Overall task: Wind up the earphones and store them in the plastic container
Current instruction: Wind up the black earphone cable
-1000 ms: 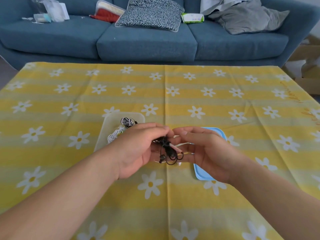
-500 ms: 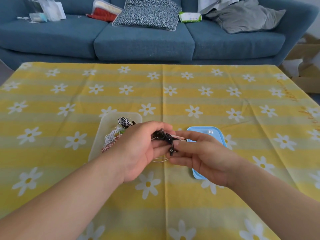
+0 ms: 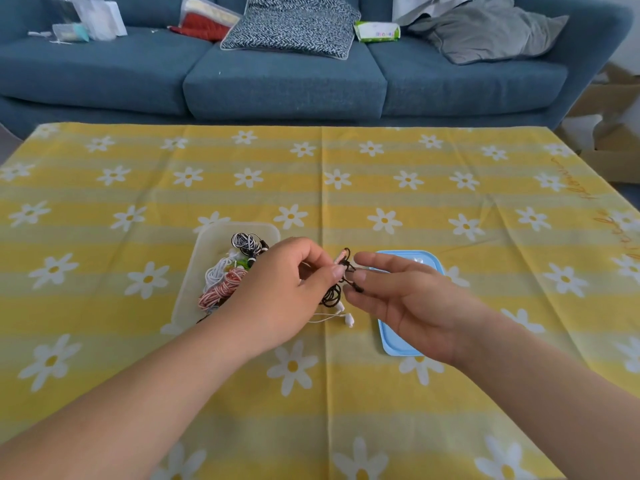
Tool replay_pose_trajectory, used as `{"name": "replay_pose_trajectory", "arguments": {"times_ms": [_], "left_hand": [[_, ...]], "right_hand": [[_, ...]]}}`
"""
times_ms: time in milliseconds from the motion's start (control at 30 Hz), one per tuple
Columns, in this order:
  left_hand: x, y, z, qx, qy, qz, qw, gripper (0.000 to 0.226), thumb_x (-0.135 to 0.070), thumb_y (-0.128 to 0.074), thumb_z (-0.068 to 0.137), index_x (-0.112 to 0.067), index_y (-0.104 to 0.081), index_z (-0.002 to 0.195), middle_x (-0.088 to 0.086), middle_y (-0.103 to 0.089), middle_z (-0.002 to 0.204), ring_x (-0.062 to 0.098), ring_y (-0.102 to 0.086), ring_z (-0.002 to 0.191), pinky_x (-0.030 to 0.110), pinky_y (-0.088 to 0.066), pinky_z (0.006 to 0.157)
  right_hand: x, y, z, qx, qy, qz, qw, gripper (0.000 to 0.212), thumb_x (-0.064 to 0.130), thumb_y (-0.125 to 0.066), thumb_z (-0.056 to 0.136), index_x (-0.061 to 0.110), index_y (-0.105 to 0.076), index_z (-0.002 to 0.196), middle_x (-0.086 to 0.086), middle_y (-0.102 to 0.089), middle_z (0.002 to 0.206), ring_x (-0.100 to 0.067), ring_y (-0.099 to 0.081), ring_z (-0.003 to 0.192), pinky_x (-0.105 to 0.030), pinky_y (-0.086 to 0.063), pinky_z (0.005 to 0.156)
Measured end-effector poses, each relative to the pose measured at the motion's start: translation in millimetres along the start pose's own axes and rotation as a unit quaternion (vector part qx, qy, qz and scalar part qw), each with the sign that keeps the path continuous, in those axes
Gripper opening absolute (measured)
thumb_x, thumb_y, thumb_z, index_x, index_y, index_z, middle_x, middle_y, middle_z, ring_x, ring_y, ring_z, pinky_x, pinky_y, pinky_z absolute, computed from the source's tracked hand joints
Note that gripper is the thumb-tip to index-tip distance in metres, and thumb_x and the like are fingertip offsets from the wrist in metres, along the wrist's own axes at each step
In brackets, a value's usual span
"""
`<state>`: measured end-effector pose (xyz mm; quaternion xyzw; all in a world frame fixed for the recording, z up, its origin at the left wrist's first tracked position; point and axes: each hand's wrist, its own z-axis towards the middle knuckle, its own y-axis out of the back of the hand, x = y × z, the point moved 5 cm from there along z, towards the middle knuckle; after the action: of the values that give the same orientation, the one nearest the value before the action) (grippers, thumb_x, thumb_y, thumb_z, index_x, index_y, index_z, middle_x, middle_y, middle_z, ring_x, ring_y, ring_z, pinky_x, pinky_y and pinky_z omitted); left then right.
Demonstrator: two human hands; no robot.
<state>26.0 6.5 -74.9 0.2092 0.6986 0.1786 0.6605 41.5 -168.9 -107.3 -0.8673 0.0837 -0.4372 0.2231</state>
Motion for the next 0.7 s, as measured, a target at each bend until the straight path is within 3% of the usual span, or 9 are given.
{"name": "replay_pose_trajectory", "arguments": {"times_ms": [100,200,300,367,467,567,700], "left_hand": [[-2,1,0,-0.003,-0.051,0.074,0.996,0.011,-0.037,-0.066,0.096,-0.029,-0.062,0.089,-0.014,-0.065,0.092,-0.008,-0.057,0.074,0.010,-0.039,0.065],[-6,0,-2,0.020,-0.073,0.079,0.994,0.012,-0.035,-0.065,0.097,-0.028,-0.059,0.088,-0.011,-0.065,0.083,-0.002,-0.056,0.065,0.013,-0.039,0.060],[-4,-5,-4,0.042,-0.050,0.030,0.997,0.012,-0.032,-0.067,0.095,-0.029,-0.060,0.086,-0.004,-0.072,0.078,0.006,-0.063,0.062,0.031,-0.054,0.062],[-5,-9,-5,0.060,-0.026,-0.054,0.996,0.013,-0.023,-0.070,0.094,-0.025,-0.062,0.084,0.004,-0.076,0.082,0.020,-0.073,0.068,0.043,-0.061,0.068],[-8,-11,-7,0.078,0.027,-0.180,0.980,0.005,-0.010,-0.072,0.093,-0.009,-0.067,0.094,0.013,-0.078,0.082,0.031,-0.077,0.077,0.042,-0.064,0.077],[-7,-10,-5,0.087,0.063,-0.253,0.961,0.013,-0.001,-0.070,0.092,-0.009,-0.072,0.101,0.015,-0.079,0.097,0.030,-0.078,0.088,0.038,-0.062,0.086],[-6,-8,-4,0.076,0.075,-0.293,0.950,0.019,0.006,-0.069,0.091,-0.004,-0.072,0.107,0.018,-0.076,0.103,0.028,-0.079,0.091,0.033,-0.063,0.082]], "right_hand": [[0,7,0,-0.043,0.000,-0.045,0.998,0.038,-0.005,-0.072,0.086,0.001,-0.065,0.122,-0.010,-0.073,0.086,-0.023,-0.071,0.077,-0.029,-0.062,0.068],[2,7,-1,-0.045,0.010,-0.066,0.997,0.035,0.003,-0.075,0.087,0.003,-0.067,0.121,-0.008,-0.071,0.083,-0.020,-0.064,0.066,-0.029,-0.057,0.061],[5,4,-2,-0.038,0.029,-0.079,0.996,0.028,0.008,-0.075,0.088,0.006,-0.069,0.115,-0.008,-0.073,0.086,-0.018,-0.061,0.060,-0.029,-0.054,0.056],[7,4,-1,-0.035,0.042,-0.081,0.995,0.023,0.011,-0.075,0.087,0.009,-0.070,0.109,-0.008,-0.073,0.084,-0.017,-0.061,0.059,-0.029,-0.054,0.056],[8,6,0,-0.019,0.046,-0.059,0.997,0.018,0.012,-0.073,0.090,0.007,-0.071,0.107,-0.011,-0.073,0.087,-0.022,-0.065,0.070,-0.031,-0.060,0.066],[10,5,0,0.002,0.046,0.004,0.999,0.026,-0.004,-0.063,0.093,-0.002,-0.064,0.119,-0.019,-0.071,0.098,-0.032,-0.068,0.090,-0.043,-0.061,0.091],[13,7,-1,-0.006,0.058,0.025,0.998,0.030,-0.012,-0.057,0.093,-0.005,-0.064,0.121,-0.022,-0.073,0.104,-0.034,-0.071,0.096,-0.037,-0.064,0.081]]}}
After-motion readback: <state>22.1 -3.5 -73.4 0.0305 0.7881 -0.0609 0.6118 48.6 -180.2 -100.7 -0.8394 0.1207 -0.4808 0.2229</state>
